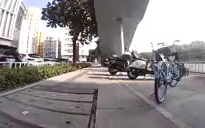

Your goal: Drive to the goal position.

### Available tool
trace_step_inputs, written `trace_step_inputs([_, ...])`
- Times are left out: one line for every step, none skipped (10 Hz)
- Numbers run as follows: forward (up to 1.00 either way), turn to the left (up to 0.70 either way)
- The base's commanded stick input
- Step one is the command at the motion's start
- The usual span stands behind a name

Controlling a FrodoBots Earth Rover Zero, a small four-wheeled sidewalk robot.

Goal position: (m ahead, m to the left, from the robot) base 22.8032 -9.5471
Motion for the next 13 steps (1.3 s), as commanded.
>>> trace_step_inputs([0.45,0.0])
trace_step_inputs([0.45,0.0])
trace_step_inputs([0.45,0.0])
trace_step_inputs([0.45,0.0])
trace_step_inputs([0.5,0.0])
trace_step_inputs([0.66,0.0])
trace_step_inputs([0.7,0.11])
trace_step_inputs([0.7,0.02])
trace_step_inputs([0.7,0.0])
trace_step_inputs([0.7,0.0])
trace_step_inputs([0.7,0.0])
trace_step_inputs([0.7,0.0])
trace_step_inputs([0.7,0.0])
